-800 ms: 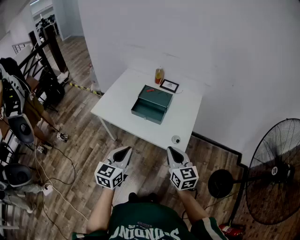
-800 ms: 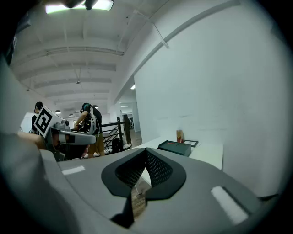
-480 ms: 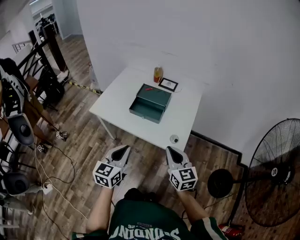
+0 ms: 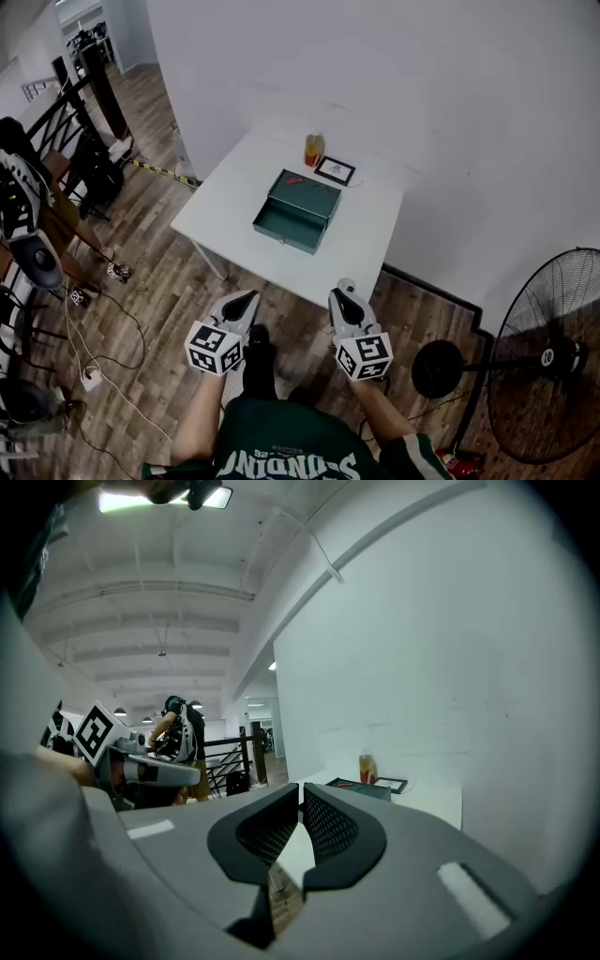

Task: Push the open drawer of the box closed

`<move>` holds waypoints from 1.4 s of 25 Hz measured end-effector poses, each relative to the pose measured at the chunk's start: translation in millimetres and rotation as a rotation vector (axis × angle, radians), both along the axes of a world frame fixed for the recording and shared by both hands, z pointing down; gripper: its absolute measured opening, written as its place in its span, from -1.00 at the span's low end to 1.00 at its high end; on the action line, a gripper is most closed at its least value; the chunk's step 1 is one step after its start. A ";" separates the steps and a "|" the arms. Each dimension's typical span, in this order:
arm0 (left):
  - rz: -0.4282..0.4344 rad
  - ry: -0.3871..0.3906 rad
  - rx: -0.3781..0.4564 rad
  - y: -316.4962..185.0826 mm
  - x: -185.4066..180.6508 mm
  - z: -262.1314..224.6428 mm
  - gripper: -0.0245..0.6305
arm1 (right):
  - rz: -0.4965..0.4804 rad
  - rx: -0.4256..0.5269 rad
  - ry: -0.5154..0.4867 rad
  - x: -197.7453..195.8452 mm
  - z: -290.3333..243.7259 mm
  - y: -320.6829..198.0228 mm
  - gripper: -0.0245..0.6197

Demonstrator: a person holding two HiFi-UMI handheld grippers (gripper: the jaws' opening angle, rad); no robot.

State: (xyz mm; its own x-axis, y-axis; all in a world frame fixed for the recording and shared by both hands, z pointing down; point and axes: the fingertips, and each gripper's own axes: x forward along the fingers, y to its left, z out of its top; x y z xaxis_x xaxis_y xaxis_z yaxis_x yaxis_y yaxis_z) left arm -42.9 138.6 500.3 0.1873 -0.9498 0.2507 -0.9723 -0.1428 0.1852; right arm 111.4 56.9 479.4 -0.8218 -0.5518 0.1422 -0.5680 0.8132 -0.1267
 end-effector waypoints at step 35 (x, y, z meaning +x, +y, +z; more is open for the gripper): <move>0.460 0.053 -0.130 -246.8 -101.6 65.9 -0.76 | 0.366 -0.065 0.080 -119.8 30.0 -202.4 -0.92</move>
